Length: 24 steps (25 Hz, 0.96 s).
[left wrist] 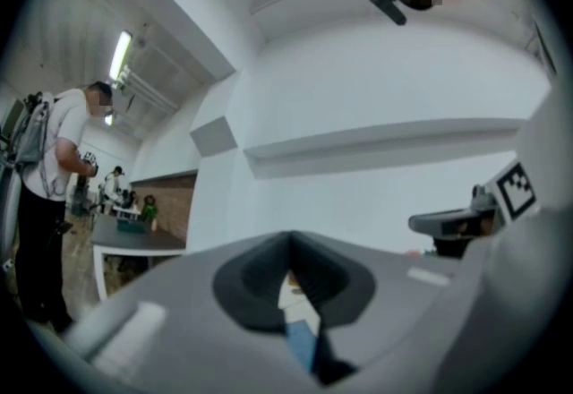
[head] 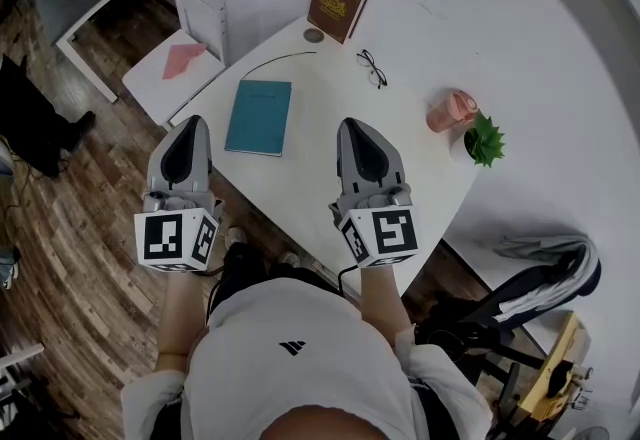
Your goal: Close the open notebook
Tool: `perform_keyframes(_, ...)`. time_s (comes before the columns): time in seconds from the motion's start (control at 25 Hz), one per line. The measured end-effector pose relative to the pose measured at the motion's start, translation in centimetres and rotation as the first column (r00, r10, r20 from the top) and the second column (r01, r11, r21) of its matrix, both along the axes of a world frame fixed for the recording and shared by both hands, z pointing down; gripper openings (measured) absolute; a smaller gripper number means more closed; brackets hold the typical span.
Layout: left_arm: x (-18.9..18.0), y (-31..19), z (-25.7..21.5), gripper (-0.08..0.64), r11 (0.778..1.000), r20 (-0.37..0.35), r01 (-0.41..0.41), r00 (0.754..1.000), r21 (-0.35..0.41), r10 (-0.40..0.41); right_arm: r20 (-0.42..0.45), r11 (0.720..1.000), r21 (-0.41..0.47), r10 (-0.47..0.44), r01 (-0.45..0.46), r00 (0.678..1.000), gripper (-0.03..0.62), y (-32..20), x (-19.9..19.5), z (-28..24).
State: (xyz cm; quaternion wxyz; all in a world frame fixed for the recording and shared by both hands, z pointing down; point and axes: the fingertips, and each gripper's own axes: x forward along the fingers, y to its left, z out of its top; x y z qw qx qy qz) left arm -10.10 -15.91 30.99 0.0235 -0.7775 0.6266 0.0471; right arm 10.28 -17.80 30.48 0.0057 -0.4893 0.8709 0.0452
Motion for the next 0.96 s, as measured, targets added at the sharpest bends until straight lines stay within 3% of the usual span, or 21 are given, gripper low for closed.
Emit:
perform_keyframes(0.16,0.7,0.4,-0.1,0.008,1.0,0.046,0.006,0.999,0.015,-0.007,0.001,1.0,0.005,0.003,-0.003,1.0,-0.008,0.4,0.4,-0.1)
perform_keyframes(0.96,2.4,1.2,-0.1,0.008,1.0,0.038,0.004,0.999,0.012,-0.005,0.01,1.0,0.02,-0.001,0.001,1.0,-0.009,1.3,1.6,-0.3)
